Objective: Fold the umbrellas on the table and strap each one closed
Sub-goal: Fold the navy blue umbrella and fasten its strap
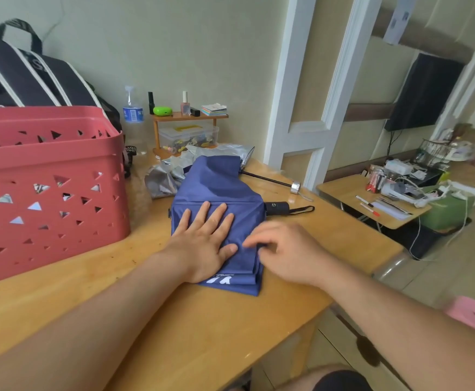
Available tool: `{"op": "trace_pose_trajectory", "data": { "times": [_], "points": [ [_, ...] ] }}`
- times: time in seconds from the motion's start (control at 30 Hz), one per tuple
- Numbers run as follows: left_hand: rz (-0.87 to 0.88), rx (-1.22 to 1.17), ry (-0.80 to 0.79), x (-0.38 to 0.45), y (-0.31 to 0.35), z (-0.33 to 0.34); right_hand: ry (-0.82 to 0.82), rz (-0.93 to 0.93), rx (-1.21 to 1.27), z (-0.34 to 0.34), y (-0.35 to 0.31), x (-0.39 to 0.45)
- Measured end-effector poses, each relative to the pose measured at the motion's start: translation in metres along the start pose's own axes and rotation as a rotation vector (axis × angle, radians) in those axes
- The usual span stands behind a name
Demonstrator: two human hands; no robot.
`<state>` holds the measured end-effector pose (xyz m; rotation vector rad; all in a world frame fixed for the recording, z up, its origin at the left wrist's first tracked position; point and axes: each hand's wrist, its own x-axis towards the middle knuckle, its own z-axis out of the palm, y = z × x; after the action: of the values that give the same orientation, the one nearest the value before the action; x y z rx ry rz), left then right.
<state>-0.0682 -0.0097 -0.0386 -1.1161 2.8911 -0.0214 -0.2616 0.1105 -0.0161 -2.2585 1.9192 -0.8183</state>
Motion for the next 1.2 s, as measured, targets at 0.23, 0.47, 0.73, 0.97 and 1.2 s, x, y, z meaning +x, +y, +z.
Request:
{"op": "trace_pose_trajectory", "data": {
  "times": [0.23, 0.47, 0.73, 0.97, 1.2],
  "points": [
    [0.011, -0.036, 0.038, 0.001, -0.003, 0.004, -0.116, 0.188, -0.482, -0.006, 0.045, 0.039],
    [-0.002, 0.039, -0.020, 0.000, 0.004, 0.003, -0.026, 0.017, -0.704, 0.002, 0.058, 0.059],
    [0.023, 0.118, -0.096, -0.023, 0.006, -0.002, 0.013, 0.044, -0.753, 0.011, 0.058, 0.064],
    [0.021, -0.022, -0.126, -0.025, 0.008, -0.001, -0.157, 0.163, -0.688, -0.012, 0.026, 0.085],
    [0.004, -0.184, -0.069, -0.025, 0.004, -0.001, -0.053, 0.360, 0.134, 0.035, -0.032, 0.058]
  ]
}}
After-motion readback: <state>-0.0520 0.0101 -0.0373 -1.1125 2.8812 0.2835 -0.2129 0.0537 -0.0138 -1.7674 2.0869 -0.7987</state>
